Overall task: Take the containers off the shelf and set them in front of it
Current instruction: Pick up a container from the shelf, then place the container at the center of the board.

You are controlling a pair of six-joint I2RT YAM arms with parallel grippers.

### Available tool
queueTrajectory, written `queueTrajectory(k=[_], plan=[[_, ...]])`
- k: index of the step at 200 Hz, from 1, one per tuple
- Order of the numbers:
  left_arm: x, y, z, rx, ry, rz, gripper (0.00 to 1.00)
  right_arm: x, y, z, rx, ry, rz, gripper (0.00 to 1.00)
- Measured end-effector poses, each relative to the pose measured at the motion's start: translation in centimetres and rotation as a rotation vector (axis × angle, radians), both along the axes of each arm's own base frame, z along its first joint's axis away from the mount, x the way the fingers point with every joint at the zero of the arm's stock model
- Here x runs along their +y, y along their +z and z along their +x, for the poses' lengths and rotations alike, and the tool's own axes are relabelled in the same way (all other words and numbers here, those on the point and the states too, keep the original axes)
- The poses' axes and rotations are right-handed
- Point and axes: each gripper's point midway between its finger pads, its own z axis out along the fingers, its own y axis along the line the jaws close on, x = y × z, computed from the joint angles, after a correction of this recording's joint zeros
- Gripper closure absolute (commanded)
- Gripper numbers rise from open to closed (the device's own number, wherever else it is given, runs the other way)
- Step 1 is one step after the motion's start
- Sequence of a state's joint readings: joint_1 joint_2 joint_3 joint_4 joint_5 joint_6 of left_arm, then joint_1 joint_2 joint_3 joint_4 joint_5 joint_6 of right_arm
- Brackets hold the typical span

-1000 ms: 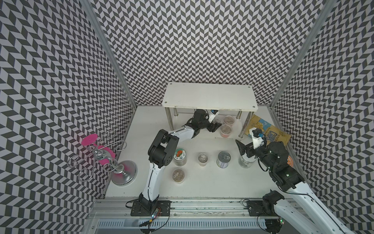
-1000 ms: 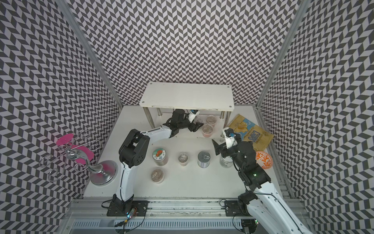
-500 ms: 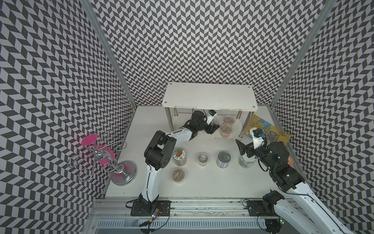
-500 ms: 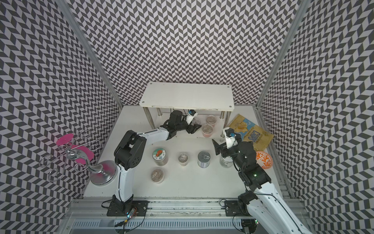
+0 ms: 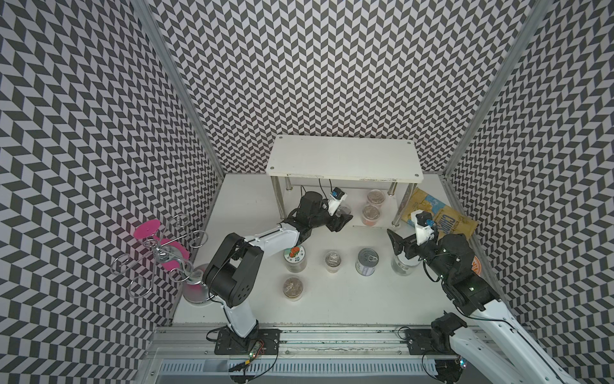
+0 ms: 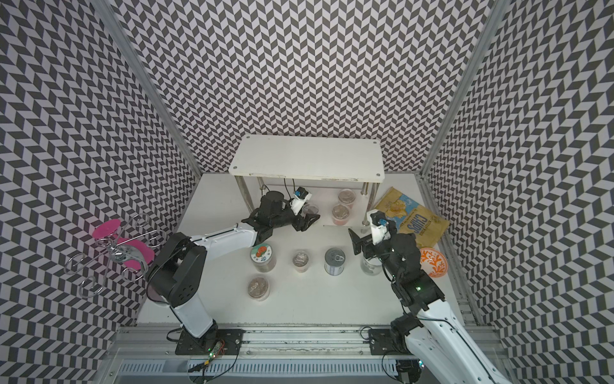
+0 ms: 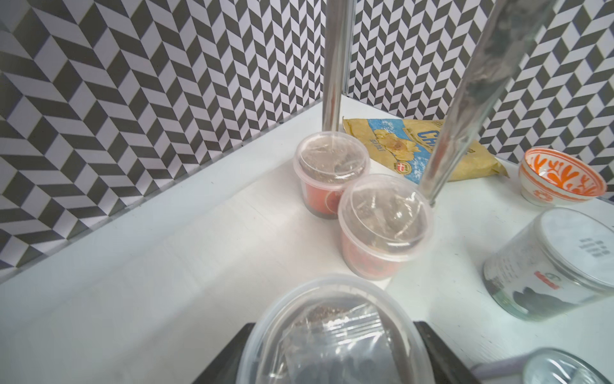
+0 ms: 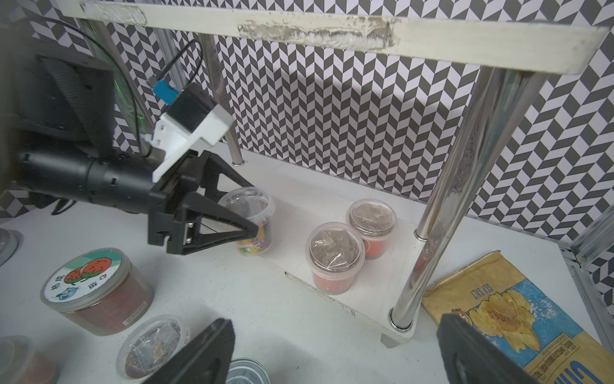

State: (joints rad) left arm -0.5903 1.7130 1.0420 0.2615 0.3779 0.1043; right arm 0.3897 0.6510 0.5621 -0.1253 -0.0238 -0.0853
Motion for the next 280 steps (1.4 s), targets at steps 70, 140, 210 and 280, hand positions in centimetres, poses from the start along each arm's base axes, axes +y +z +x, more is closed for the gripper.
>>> queueTrajectory(k=[70, 140, 210, 280], plan=[[1.2, -0.7, -10.7, 0.087, -0.017, 0.007, 0.38, 0.2, -0.3, 0.0, -0.003, 0.011, 0.013, 0.0], [0.8, -1.2, -23.4, 0.202, -0.081, -0.046, 0.37, 0.6, -0.2, -0.1, -0.005, 0.03, 0.037, 0.0], [5.4, -8.3, -23.8, 0.272, 0.102, 0.071, 0.36, 1.0, -0.3, -0.1, -0.002, 0.049, 0.041, 0.0], [5.6, -11.0, -23.5, 0.287, 0.13, 0.121, 0.34, 0.9, -0.3, -0.1, -0.002, 0.048, 0.04, 0.0]])
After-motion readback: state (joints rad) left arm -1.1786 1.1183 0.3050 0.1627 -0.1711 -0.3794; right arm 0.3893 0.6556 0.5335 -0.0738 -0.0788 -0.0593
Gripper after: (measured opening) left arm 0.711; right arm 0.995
